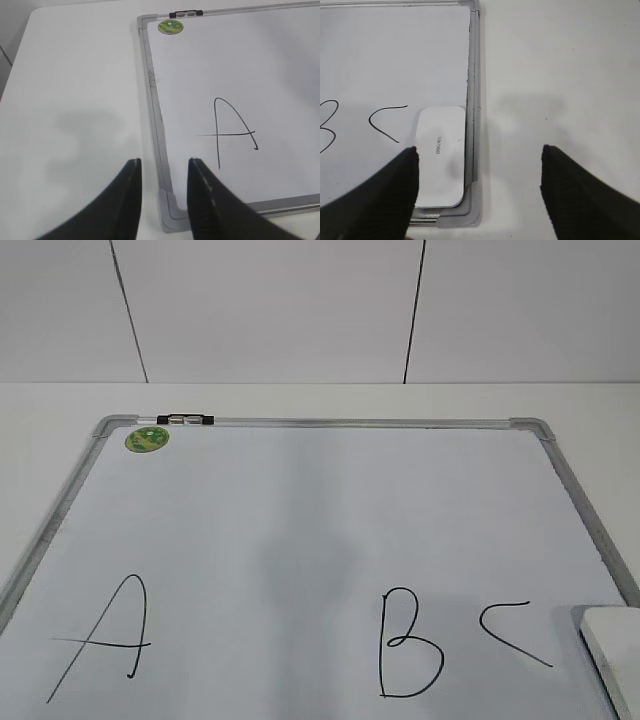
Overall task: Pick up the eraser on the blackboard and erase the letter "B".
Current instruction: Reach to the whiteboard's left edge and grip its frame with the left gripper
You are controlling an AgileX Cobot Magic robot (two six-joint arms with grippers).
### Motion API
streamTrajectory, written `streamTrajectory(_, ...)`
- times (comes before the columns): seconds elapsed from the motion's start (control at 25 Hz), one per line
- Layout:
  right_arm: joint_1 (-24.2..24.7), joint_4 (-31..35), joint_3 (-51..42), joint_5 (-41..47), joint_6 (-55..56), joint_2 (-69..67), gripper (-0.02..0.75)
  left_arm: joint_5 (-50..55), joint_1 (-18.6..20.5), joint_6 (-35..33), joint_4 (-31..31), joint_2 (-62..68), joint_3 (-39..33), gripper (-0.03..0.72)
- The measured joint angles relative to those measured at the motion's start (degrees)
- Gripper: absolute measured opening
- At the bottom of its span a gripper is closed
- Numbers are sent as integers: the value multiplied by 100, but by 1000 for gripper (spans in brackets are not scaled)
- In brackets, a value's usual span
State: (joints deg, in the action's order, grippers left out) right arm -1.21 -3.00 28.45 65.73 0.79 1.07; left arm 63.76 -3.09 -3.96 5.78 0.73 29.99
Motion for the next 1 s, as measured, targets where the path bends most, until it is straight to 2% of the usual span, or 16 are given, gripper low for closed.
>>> streamTrajectory(0.68, 0, 0, 21, 13, 0, 0, 585, 0, 0, 0, 0, 0, 0, 235)
streamTrajectory(1.0, 0, 0, 375, 453, -10, -107, 585, 0, 0, 0, 0, 0, 0, 235)
